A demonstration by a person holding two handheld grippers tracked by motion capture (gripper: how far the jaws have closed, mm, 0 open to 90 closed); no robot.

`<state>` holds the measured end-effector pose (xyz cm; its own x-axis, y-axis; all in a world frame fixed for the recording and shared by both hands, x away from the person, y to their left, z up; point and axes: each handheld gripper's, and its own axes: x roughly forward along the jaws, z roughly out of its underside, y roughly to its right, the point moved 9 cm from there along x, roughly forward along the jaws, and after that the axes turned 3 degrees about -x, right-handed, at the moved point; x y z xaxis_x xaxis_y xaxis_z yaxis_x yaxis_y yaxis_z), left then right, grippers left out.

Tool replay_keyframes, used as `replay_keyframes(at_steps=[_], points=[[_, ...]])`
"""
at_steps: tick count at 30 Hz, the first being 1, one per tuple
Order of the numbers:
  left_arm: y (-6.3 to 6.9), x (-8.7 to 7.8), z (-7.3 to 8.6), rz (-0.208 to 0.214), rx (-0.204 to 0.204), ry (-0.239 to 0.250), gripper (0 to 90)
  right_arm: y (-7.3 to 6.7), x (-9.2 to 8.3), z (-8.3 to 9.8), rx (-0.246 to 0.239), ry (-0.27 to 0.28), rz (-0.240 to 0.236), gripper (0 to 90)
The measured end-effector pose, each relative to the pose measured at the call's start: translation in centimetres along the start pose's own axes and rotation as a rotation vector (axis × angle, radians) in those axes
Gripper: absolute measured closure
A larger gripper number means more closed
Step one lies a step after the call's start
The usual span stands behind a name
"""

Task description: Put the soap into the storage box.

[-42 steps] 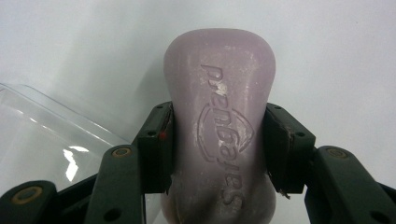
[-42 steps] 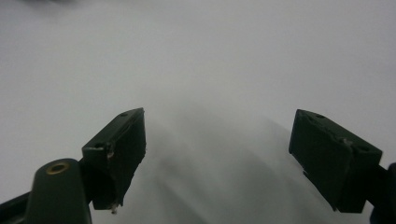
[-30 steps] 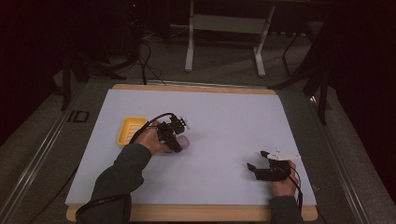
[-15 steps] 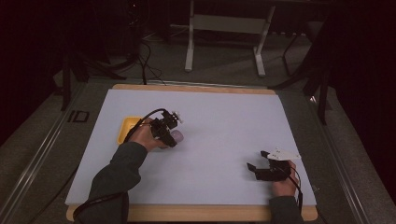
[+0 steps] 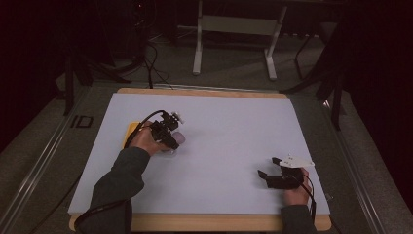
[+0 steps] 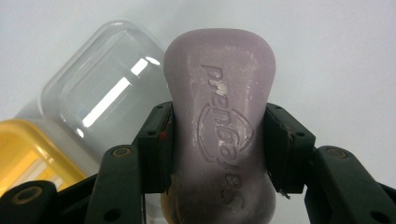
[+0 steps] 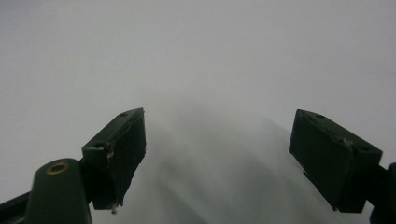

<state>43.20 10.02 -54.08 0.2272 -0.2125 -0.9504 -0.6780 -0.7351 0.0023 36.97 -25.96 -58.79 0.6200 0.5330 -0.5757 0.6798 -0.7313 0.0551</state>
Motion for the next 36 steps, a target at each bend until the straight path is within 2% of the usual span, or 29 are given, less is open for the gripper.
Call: replay_keyframes(at_steps=[10, 18, 19, 22, 36], points=[[-1.2, -0.2, 0.8, -0.012, -0.049, 0.007, 49.6, 0.1, -0.2, -0.1, 0.009, 0.023, -0.002, 18.4], [-1.9, -0.4, 1.1, -0.020, -0.066, 0.004, 49.6, 0.1, -0.4, -0.2, 0.012, 0.045, -0.006, 18.4], [-2.4, -0.5, 1.3, -0.030, -0.091, 0.013, 49.6, 0.1, -0.4, -0.2, 0.012, 0.045, -0.005, 18.4], [-2.7, -0.7, 1.4, -0.036, -0.110, 0.023, 49.6, 0.1, -0.5, -0.2, 0.014, 0.046, -0.005, 18.4], [-4.0, -1.2, 1.9, -0.059, -0.147, 0.026, 49.7, 0.1, -0.5, -0.2, 0.016, 0.049, -0.003, 18.4]])
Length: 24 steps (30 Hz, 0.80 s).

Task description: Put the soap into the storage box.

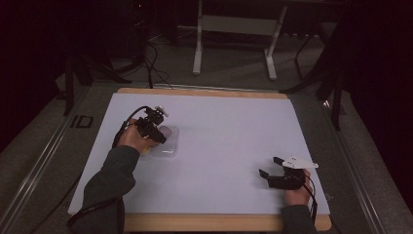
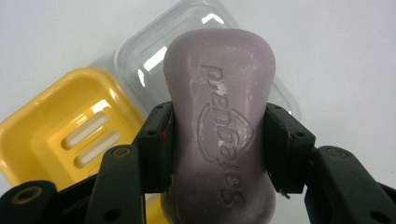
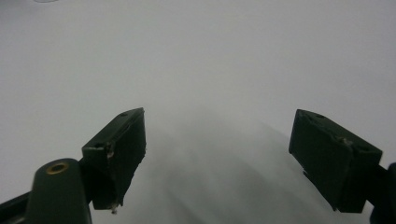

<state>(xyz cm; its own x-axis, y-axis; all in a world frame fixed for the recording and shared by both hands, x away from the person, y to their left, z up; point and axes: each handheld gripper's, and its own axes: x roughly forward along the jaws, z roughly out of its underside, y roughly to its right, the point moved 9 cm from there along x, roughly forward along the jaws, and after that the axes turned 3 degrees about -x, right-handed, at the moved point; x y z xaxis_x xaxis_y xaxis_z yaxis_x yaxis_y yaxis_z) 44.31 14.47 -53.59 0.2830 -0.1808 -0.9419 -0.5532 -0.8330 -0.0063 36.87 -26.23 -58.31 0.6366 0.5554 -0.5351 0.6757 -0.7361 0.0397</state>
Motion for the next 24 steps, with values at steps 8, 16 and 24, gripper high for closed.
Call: replay_keyframes(at_steps=[8, 16, 24], points=[[-0.8, 0.0, 0.3, 0.004, -0.027, -0.012, 49.6, 0.0, 0.0, 0.0, 0.001, 0.001, 0.001, 18.2], [-1.6, -0.1, 0.4, -0.002, -0.051, -0.007, 49.6, 0.0, 0.0, 0.0, 0.001, 0.001, 0.002, 18.3], [-2.4, -0.4, 0.6, -0.007, -0.086, 0.001, 49.6, 0.0, 0.0, 0.0, 0.002, 0.002, 0.002, 18.2]])
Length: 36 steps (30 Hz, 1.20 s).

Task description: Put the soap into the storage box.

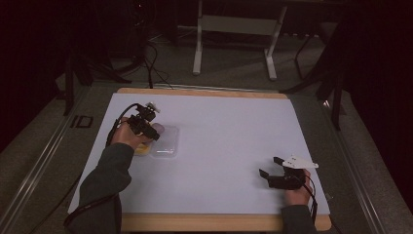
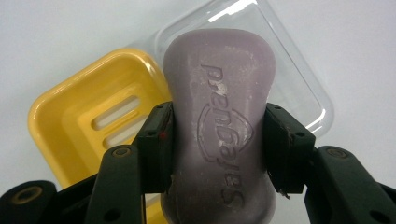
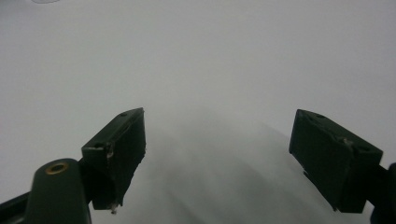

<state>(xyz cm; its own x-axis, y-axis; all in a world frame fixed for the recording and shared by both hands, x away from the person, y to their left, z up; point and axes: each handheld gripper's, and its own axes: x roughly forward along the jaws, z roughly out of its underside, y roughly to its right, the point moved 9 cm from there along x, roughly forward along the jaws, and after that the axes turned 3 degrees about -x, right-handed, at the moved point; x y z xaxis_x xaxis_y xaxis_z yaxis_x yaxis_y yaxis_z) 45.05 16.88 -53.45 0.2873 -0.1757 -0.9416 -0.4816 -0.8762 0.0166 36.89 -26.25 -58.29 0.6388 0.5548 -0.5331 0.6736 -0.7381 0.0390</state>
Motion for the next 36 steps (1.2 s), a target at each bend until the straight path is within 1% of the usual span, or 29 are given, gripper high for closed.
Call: replay_keyframes(at_steps=[4, 9, 11, 17, 19, 25, 28, 30, 36], points=[[-0.5, 0.0, 0.1, -0.005, -0.010, -0.001, 49.6, 0.0, 0.0, 0.0, 0.000, 0.000, 0.000, 18.2], [-0.9, 0.0, 0.0, -0.006, -0.044, 0.010, 49.6, 0.0, 0.0, 0.0, 0.001, -0.001, 0.001, 18.2], [-1.0, 0.0, 0.0, -0.007, -0.049, 0.012, 49.6, 0.0, 0.0, 0.0, 0.002, -0.001, 0.002, 18.2], [-1.6, -0.1, 0.1, -0.012, -0.081, 0.019, 49.6, 0.0, 0.0, 0.0, 0.001, 0.000, -0.001, 18.2], [-1.8, -0.1, 0.1, -0.026, -0.097, 0.021, 49.6, 0.0, 0.0, 0.0, 0.001, 0.000, -0.001, 18.2], [-2.0, 0.0, 0.1, -0.039, -0.121, 0.021, 49.6, 0.0, 0.0, 0.0, 0.001, 0.001, -0.001, 18.2], [-2.2, 0.0, 0.0, -0.045, -0.118, 0.026, 49.6, 0.0, 0.0, 0.0, 0.002, 0.001, -0.001, 18.2], [-2.0, 0.1, 0.0, -0.039, -0.118, 0.034, 49.6, 0.0, 0.0, 0.0, 0.004, 0.002, -0.001, 18.2], [-2.1, 0.2, -0.1, -0.043, -0.126, 0.028, 49.6, 0.0, 0.0, 0.0, 0.003, 0.002, -0.001, 18.2]])
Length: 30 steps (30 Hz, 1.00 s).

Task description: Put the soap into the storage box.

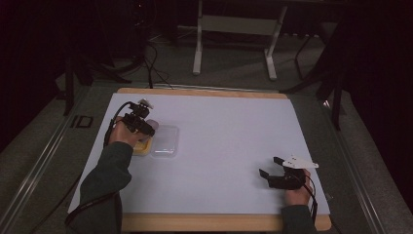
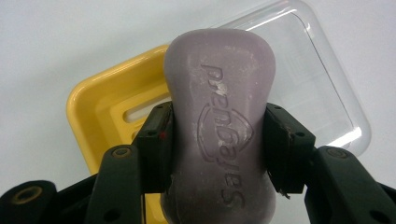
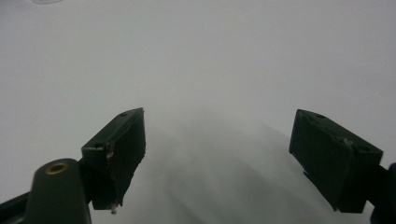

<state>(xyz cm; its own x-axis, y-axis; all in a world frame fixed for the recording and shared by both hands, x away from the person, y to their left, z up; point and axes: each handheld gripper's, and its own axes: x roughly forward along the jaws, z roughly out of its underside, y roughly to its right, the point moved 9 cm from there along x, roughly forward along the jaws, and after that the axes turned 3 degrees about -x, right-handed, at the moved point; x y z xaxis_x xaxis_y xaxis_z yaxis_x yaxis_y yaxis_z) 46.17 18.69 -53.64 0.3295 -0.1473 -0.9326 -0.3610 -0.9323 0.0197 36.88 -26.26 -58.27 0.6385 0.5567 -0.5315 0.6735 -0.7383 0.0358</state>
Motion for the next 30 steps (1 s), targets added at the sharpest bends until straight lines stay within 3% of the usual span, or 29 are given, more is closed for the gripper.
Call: replay_keyframes(at_steps=[13, 30], points=[[-1.0, 0.3, 0.2, -0.001, -0.048, 0.002, 49.6, 0.0, 0.0, 0.0, 0.000, -0.001, 0.001, 18.2], [-2.2, 0.9, 0.5, -0.039, -0.117, -0.001, 49.6, 0.0, 0.0, 0.0, -0.004, 0.001, 0.002, 18.2]])
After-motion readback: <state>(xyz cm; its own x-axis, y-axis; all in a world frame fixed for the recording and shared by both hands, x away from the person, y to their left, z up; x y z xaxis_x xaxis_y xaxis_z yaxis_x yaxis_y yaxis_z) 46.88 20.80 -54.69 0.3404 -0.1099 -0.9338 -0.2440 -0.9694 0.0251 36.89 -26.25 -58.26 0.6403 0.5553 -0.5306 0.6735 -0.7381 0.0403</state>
